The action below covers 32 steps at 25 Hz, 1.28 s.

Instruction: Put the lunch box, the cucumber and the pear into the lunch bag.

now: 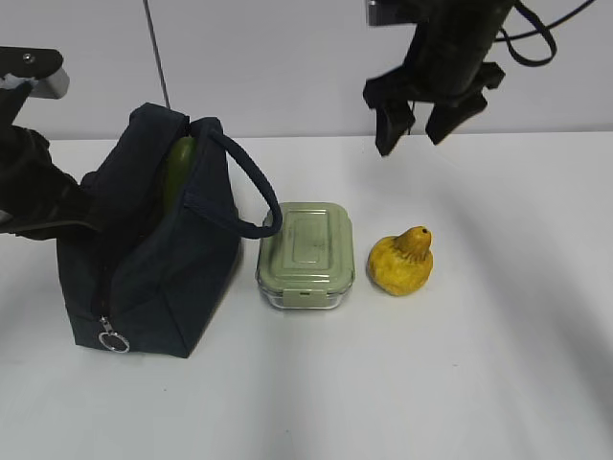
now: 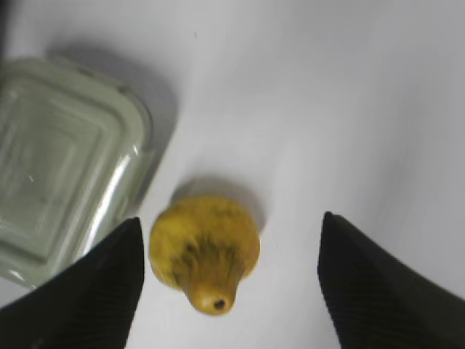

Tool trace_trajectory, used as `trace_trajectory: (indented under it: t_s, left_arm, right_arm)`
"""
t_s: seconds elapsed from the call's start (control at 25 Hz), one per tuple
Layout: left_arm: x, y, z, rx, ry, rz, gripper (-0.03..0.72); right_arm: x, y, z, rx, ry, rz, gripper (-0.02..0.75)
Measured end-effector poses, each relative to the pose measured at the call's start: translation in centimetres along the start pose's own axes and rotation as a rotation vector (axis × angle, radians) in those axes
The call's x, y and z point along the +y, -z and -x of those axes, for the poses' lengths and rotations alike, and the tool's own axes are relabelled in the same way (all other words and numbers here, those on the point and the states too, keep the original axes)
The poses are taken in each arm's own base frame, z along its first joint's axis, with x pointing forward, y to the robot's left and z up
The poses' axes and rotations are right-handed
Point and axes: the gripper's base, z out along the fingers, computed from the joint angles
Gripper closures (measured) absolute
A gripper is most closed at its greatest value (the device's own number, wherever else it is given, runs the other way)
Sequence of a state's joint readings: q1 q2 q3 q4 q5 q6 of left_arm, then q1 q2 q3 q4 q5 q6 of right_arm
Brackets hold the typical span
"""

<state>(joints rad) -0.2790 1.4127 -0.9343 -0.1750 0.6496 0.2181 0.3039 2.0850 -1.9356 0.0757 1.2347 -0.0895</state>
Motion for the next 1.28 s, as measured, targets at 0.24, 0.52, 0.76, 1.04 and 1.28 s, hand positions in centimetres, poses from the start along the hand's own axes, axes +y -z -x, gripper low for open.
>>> trace_trajectory:
  t_s: [0.24, 0.52, 0.76, 1.04, 1.28]
  left_arm:
    - [0.0, 0.0, 0.0, 0.002, -0.002, 0.001, 0.704]
    - [0.0, 0.0, -0.1, 0.006, -0.001, 0.001, 0.704]
    - [0.0, 0.0, -0.1, 0.012, 0.000, 0.000, 0.704]
    - [0.0, 0.0, -0.2, 0.016, 0.000, -0.001, 0.704]
    - [0.0, 0.0, -0.2, 0.017, 0.000, -0.001, 0.704]
  right_arm:
    - [0.1, -3.0, -4.6, 0.143, 0.010, -0.006, 0.183]
    - [1.0, -5.1, -5.4, 0.075, 0.036, 0.098, 0.192]
    - [1.0, -6.0, -5.2, 0.058, 0.035, 0.108, 0.195]
    - [0.9, -7.2, -5.4, 0.086, 0.043, 0.105, 0.486]
    - [1.0, -3.1, -5.0, -0.002, 0.070, 0.087, 0.568]
